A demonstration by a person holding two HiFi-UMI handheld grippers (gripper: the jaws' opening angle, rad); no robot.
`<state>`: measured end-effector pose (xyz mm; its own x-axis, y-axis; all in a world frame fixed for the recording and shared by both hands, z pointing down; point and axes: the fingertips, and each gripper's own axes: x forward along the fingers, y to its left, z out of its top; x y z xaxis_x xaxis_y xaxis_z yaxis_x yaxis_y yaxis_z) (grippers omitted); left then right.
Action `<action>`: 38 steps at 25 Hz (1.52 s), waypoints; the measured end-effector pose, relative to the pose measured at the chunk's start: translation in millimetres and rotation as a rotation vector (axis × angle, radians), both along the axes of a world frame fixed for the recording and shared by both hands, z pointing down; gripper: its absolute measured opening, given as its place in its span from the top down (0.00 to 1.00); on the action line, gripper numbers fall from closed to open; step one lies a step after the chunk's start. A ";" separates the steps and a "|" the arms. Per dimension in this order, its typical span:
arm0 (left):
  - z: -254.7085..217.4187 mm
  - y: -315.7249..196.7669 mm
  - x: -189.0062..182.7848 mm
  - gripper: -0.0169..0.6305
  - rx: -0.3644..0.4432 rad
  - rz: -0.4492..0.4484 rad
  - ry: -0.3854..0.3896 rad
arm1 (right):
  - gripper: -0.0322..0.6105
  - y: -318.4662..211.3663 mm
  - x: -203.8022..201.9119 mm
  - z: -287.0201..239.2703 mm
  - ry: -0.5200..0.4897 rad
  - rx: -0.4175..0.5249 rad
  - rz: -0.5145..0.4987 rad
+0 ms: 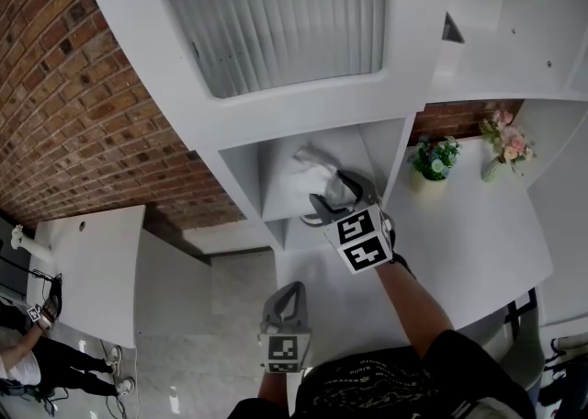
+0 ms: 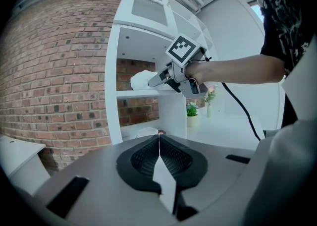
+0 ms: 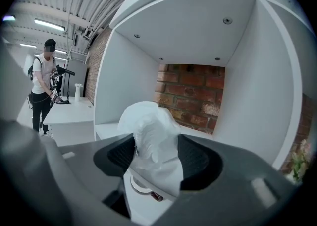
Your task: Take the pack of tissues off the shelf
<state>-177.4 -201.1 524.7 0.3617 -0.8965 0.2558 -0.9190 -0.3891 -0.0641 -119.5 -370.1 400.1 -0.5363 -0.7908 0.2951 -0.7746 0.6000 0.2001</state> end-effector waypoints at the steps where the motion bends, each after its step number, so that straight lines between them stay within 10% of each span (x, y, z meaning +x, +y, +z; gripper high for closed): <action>1: 0.0 0.2 0.0 0.96 -0.002 0.000 -0.001 | 0.54 0.7 0.5 -0.7 -0.009 -0.003 0.002; 38: -3.5 36.3 18.7 0.96 0.049 -0.006 0.017 | 0.57 103.0 72.7 -9.0 -0.132 0.046 -0.035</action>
<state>-158.8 -164.8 521.3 0.3605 -0.9099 0.2053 -0.9223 -0.3806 -0.0674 -46.8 -267.1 391.1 -0.5956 -0.7818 0.1842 -0.7747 0.6198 0.1256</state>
